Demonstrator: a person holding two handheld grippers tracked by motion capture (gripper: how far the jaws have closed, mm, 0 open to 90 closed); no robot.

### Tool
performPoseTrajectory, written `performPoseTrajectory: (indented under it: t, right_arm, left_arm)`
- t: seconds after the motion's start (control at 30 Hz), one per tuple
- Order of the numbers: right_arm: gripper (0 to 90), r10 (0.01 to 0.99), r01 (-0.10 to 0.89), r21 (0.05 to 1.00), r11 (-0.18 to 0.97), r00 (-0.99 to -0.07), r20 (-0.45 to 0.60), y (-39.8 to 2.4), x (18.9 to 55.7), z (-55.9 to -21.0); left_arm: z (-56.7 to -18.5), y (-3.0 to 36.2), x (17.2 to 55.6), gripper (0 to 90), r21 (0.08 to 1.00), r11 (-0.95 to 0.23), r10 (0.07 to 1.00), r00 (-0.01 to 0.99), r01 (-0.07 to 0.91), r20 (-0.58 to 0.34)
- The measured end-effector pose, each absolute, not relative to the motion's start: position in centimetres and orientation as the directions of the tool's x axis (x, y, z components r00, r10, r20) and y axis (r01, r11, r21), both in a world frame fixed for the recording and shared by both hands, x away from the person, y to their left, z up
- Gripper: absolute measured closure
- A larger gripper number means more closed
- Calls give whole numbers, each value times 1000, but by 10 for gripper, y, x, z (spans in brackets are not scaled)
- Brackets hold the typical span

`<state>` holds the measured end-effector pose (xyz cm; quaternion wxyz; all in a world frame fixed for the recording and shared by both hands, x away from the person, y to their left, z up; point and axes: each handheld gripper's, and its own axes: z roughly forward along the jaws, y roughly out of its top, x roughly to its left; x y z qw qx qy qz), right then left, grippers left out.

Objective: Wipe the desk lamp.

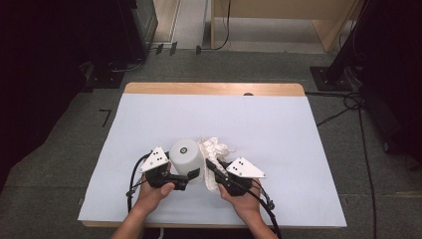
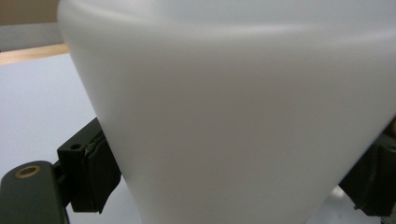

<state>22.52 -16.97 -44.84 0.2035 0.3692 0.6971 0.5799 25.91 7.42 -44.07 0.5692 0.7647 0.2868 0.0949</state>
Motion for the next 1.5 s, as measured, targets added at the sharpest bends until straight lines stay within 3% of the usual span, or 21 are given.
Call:
performPoseTrajectory:
  t: [0.33,0.83,1.1,1.5]
  right_arm:
    - [797,752,212,977,-1,-644,141,-180,219,-423]
    - [798,740,331,942,53,-646,186,-163,228,-458]
    - [797,757,326,945,38,-627,186,-172,231,-455]
    - [797,790,293,956,9,-588,173,-192,236,-447]
  left_arm:
    - [-449,58,255,88,912,-253,521,840,324,-154]
    - [-435,83,261,88,935,-174,556,815,307,-164]
    - [-459,79,267,87,921,-289,632,775,261,-22]
    - [-479,75,273,87,889,-364,636,771,277,20]
